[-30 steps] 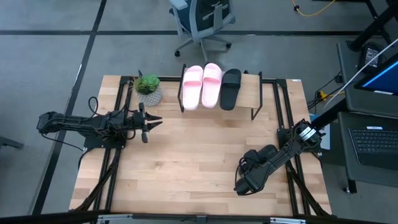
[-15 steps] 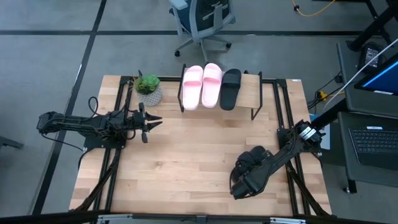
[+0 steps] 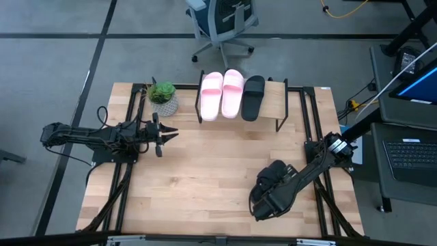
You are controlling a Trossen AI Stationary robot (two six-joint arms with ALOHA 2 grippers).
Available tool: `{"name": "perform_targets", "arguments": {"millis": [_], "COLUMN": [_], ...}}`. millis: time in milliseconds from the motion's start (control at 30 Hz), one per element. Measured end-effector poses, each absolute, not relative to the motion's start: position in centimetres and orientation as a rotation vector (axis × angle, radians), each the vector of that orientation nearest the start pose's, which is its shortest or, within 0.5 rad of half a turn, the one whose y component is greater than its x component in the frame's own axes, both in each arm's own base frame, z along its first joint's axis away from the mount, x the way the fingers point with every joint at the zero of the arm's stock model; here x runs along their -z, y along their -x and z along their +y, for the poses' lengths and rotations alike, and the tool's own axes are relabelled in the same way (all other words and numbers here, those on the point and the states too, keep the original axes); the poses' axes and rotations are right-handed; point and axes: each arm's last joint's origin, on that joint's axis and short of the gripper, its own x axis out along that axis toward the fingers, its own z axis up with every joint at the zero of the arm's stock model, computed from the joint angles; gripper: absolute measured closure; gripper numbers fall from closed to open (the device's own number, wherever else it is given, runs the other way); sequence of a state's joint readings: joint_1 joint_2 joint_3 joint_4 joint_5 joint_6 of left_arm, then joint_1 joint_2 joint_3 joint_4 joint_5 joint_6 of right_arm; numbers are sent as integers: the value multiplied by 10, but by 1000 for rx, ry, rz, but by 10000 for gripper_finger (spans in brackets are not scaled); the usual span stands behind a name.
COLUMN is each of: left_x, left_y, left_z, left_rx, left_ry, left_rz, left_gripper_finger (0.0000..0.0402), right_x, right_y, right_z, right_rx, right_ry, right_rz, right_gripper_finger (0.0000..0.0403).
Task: Pick and place slides into the shelf
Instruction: Put the black slide on the shelf
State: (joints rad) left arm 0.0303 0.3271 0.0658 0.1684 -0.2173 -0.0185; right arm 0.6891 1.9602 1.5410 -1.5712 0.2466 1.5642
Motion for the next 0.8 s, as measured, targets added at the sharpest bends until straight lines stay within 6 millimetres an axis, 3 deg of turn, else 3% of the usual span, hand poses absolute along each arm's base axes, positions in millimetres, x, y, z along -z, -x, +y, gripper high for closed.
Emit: {"name": "perform_targets", "arguments": {"millis": [200, 433, 600, 800], "left_x": [-174, -174, -174, -174], "left_y": [-118, -118, -118, -118], "left_z": [10, 10, 10, 10], "left_rx": [-249, -249, -248, -248], "left_ry": [11, 11, 11, 9], "left_rz": [90, 90, 90, 94], "left_gripper_finger": [324, 324, 324, 324], "right_x": [-221, -252, -273, -281], "right_y": [-262, -278, -282, -286], "right_z": [205, 205, 197, 185], "right_rx": [971, 851, 791, 740], "right_ry": [-218, -222, -199, -145], "right_rz": [1373, 1285, 1229, 1253], "right_gripper_finger": [403, 403, 403, 403]}}
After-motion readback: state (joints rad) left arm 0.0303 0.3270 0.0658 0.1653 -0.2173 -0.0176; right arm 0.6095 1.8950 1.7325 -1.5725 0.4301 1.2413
